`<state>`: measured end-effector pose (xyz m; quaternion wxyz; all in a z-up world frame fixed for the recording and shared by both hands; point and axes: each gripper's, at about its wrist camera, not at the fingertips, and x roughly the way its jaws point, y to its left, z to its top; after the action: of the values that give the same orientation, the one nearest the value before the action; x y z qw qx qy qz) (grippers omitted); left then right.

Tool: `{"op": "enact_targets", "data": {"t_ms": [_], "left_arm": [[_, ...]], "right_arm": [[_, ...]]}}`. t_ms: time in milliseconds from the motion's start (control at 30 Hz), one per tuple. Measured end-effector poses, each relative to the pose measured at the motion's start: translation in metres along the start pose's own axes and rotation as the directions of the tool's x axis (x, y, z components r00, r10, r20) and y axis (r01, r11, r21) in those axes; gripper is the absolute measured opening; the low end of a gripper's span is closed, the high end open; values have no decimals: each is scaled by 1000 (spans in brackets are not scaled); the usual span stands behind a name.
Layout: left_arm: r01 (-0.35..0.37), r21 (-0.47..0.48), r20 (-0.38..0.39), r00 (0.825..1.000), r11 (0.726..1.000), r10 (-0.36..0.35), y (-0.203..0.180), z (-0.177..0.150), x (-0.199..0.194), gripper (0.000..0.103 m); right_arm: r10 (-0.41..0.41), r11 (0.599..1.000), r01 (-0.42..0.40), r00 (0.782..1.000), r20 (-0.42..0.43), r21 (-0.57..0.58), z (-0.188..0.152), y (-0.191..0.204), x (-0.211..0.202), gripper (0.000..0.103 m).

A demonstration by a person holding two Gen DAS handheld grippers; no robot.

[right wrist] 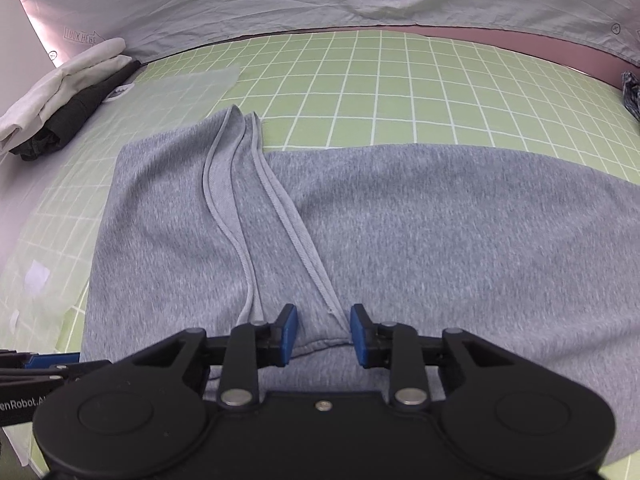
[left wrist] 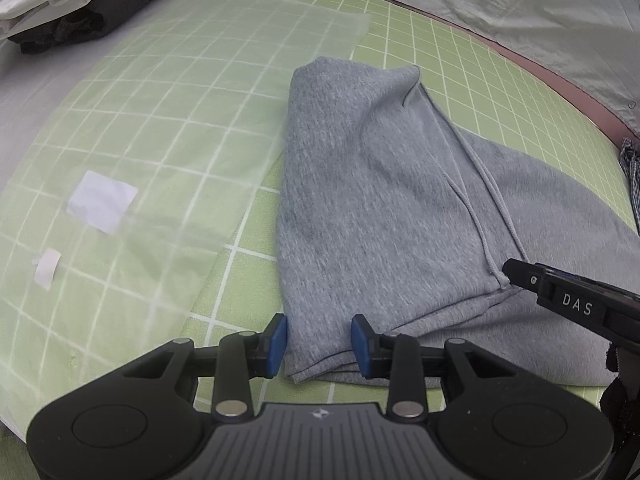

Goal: Fold clothes

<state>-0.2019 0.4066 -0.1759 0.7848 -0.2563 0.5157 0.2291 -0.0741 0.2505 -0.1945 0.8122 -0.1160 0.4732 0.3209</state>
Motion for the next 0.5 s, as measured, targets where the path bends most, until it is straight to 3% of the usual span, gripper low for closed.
{"op": "enact_targets", "data": {"t_ms": [167, 367, 400, 433, 500], "left_arm": [[-27, -71, -34, 999, 997, 24, 6, -3, -1, 38], [2, -33, -5, 1000, 999, -2, 7, -3, -1, 36], [9, -21, 2, 1000, 1000, -9, 7, -3, -2, 31], [16, -8, 9, 1000, 1000, -16, 7, -3, -3, 19], [30, 17, 23, 999, 999, -31, 8, -2, -4, 10]], "right_arm": [[28, 999, -28, 999, -15, -15, -3, -6, -3, 32], [52, 999, -52, 999, -11, 4, -10, -12, -8, 26], [46, 999, -46, 999, -6, 1, -11, -11, -8, 21], [48, 999, -48, 999, -2, 4, -12, -10, -9, 15], [55, 998, -55, 998, 11, 22, -14, -8, -10, 7]]}}
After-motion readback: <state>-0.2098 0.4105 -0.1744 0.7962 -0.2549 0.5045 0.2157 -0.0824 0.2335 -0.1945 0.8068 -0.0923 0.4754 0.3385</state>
